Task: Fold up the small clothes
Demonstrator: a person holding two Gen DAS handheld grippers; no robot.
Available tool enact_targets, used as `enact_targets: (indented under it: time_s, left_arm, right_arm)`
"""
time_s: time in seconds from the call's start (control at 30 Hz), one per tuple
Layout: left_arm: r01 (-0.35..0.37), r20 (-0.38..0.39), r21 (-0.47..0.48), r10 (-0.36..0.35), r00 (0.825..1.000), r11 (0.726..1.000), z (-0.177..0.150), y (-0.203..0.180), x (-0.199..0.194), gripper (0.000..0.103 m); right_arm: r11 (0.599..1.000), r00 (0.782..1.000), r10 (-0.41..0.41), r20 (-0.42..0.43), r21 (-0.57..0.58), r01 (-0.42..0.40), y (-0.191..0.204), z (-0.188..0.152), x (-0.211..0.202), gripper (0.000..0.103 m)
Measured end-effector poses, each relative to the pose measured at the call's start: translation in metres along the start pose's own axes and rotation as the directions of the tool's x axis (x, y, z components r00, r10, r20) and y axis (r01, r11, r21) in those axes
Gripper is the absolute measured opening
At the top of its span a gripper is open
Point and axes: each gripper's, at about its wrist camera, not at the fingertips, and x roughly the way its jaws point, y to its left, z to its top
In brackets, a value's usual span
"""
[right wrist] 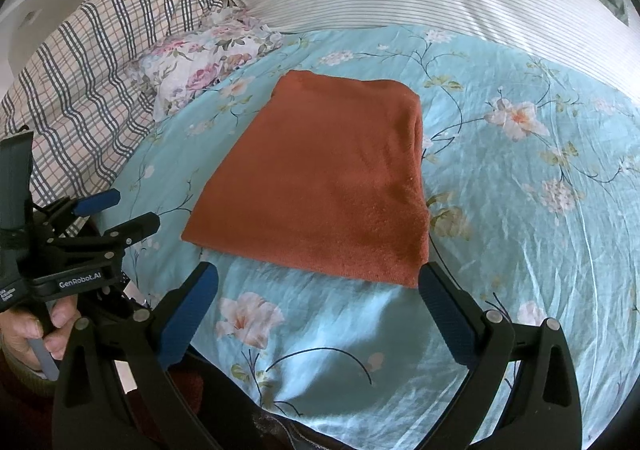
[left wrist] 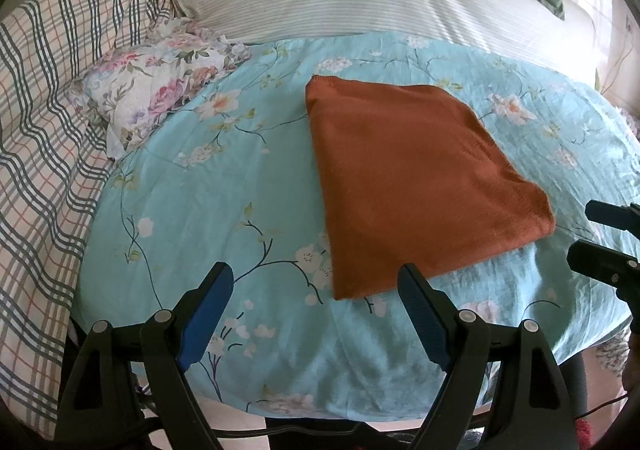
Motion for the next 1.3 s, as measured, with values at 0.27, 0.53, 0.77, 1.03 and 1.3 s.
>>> enact_targets:
  time_s: [0.27,0.53,0.77,1.03,1.3]
  left_arm:
    - [-0.001,-0.001,-0.002,0.001,1.000,1.000,-0.0008,-0.0008,-0.0010,0.085]
    - [0.002,-0.002,-0.002,-0.002,1.000,1.000,-0.0010,-0.0004,-0.0014,0.085]
    - [0.005,-0.003,-0.001,-0.005,1.000,1.000,-0.0004,0.0011,-0.0006,0.085]
    - [0.006,-0.001,-0.002,-0.006,1.000,1.000,-0.0002,-0.0003,-0.0013,0.085]
    - [0.009,0.001,-0.003,-0.009,1.000,1.000,0.0017,-0.0013,-0.0012,0.085]
  right_arm:
    - [1.000,1.000,-0.001,-0.002,0.000,0.001,-0.0012,-0.0010,0.0006,0.100]
    - [1.000,1.000,0.001,-0.003,-0.001,-0.001,-0.0020,-0.0006,0.0012,0.100]
    - [1.000,1.000,0.001,-0.004,-0.001,-0.001,-0.0017,-0.0012,0.0016,0.100]
    - [1.000,1.000,0.003,-0.004,-0.002,-0.003,0.0008,-0.0014,0.0021,0.100]
    - [1.000,1.000,0.003,-0.001,-0.002,-0.003,0.0040,-0.0005,0.0023,0.100]
